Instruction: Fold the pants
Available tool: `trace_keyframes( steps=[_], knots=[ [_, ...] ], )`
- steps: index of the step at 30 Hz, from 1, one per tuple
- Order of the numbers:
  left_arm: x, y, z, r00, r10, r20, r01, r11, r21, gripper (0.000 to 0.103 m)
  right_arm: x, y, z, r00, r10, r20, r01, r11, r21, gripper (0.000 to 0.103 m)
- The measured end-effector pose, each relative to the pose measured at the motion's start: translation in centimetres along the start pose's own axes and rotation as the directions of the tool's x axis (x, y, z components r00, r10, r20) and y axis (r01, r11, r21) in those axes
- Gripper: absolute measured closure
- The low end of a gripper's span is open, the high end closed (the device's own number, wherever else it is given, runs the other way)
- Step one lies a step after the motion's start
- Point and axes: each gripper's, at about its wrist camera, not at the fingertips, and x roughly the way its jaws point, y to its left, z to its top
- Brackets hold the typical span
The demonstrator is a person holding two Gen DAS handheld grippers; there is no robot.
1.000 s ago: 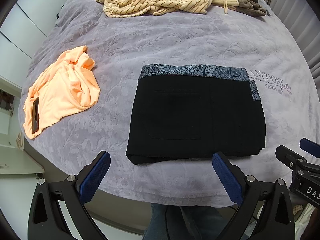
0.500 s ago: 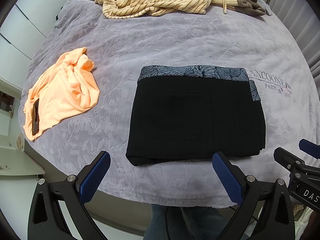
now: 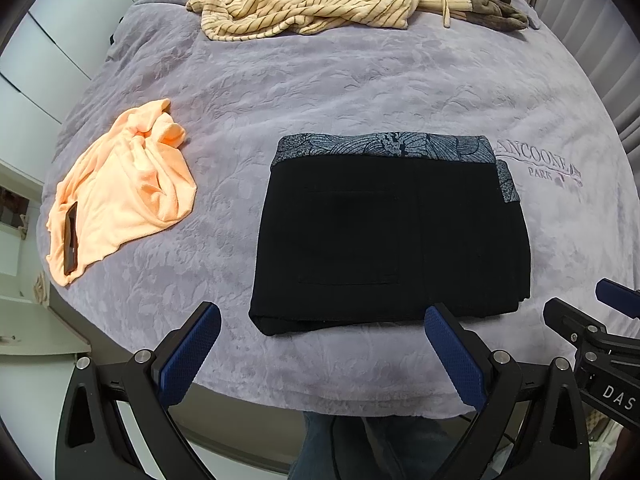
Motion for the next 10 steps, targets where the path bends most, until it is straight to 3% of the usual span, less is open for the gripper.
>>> trace_keyframes(
  steps=[10],
  knots=[
    [-0.01,0.34,0.05,0.999,-0.028,0.016,0.028,1.0,-0.005,0.001,0.3,-0.12,0.04,1.0,-0.004,-0.007,0.004,1.0,-0.006,0.023]
  ],
)
